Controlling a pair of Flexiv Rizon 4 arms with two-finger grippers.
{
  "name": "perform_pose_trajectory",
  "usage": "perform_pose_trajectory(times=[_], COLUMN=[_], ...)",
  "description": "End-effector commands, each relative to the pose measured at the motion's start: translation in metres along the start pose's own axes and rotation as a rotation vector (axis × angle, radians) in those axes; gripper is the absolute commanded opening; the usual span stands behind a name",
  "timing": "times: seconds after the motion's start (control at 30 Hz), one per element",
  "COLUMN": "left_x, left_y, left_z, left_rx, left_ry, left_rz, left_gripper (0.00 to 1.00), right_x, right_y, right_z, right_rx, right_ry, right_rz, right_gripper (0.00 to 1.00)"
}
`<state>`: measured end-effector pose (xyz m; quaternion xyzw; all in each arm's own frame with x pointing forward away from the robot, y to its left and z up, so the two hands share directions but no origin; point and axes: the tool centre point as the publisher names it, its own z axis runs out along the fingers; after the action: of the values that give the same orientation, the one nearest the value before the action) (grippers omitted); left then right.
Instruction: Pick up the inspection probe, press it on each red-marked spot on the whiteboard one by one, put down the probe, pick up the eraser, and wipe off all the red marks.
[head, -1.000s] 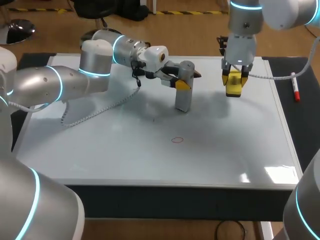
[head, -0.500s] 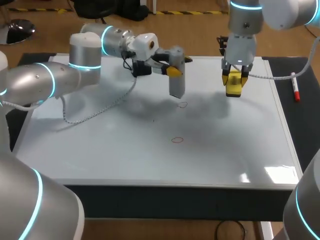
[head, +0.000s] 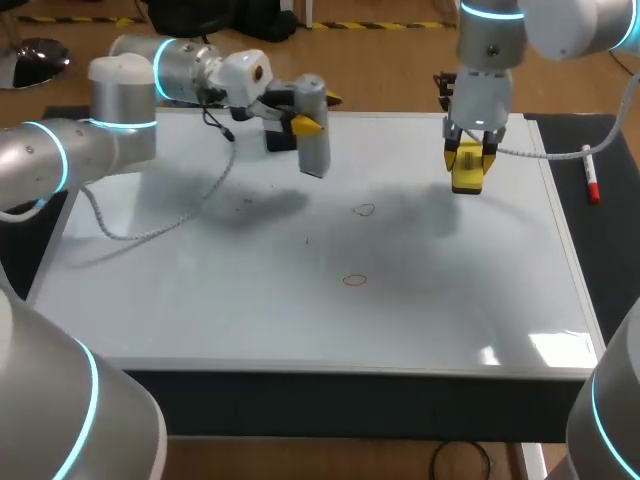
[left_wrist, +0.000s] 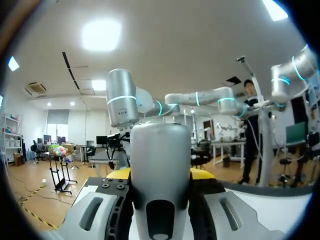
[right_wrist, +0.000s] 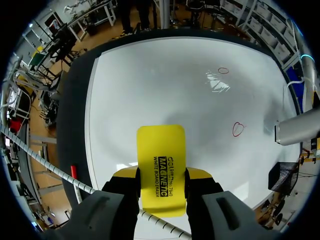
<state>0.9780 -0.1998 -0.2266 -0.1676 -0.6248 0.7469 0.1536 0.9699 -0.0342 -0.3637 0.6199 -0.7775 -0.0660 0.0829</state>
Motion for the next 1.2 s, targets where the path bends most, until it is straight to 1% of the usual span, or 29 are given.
perform_pose_trajectory(times=[0.03, 0.37, 0.67, 0.83, 1.0, 1.2], left_x=[0.014, 0.02, 0.031, 0.039, 0.043, 0.047], left_y=[-0.015, -0.026, -0.026, -0.025, -0.025, -0.03], left_z=[-0.018, -0.064, -0.1, -0.117, -0.131, -0.144], left_rx=[-0.075, -0.105, -0.13, -0.133, -0.134, -0.118], left_ry=[-0.16, -0.245, -0.321, -0.362, -0.393, -0.427], left_rz=[0.014, 0.024, 0.008, 0.0, -0.001, 0.012], left_gripper=[0.0, 0.0, 0.0, 0.0, 0.0, 0.0], right_x=[0.001, 0.001, 0.001, 0.001, 0.001, 0.001], right_y=[0.0, 0.0, 0.0, 0.0, 0.0, 0.0], right_z=[-0.001, -0.001, -0.001, -0.001, -0.001, -0.001], right_rx=[0.003, 0.003, 0.003, 0.003, 0.003, 0.003], right_ry=[0.003, 0.003, 0.003, 0.003, 0.003, 0.003], right_rz=[-0.002, -0.002, -0.002, -0.002, -0.002, -0.002], right_gripper=[0.0, 0.0, 0.0, 0.0, 0.0, 0.0])
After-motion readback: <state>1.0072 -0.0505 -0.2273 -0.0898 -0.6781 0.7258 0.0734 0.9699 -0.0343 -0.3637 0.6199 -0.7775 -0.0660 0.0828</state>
